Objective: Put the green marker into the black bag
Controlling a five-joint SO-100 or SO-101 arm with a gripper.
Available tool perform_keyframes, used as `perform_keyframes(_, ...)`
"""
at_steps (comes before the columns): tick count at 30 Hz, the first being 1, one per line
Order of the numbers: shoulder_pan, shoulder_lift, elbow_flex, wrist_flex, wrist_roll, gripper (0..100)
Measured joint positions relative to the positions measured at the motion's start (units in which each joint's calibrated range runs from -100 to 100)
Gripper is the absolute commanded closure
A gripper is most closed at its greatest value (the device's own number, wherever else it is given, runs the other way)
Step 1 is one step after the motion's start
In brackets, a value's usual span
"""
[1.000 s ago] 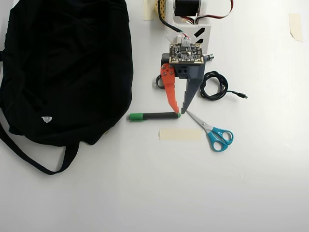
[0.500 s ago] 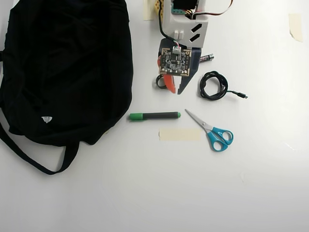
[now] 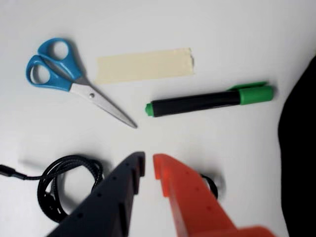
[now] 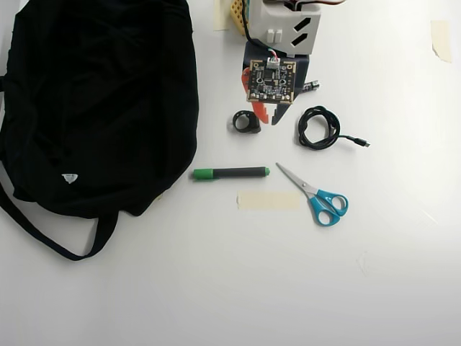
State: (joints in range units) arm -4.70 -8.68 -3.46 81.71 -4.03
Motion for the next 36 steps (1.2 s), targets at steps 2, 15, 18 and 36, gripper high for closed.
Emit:
perform_keyframes(2,-0.59,0.00,0.00,0.00,0.00,98)
perform_keyframes(15,-1.40,0.00,0.00,0.00,0.00,98)
perform_keyframes(18,-1.32,0.00,0.00,0.00,0.00,98)
perform_keyframes(36,0.00,1.08,0.00,-2.83,-0.20,86)
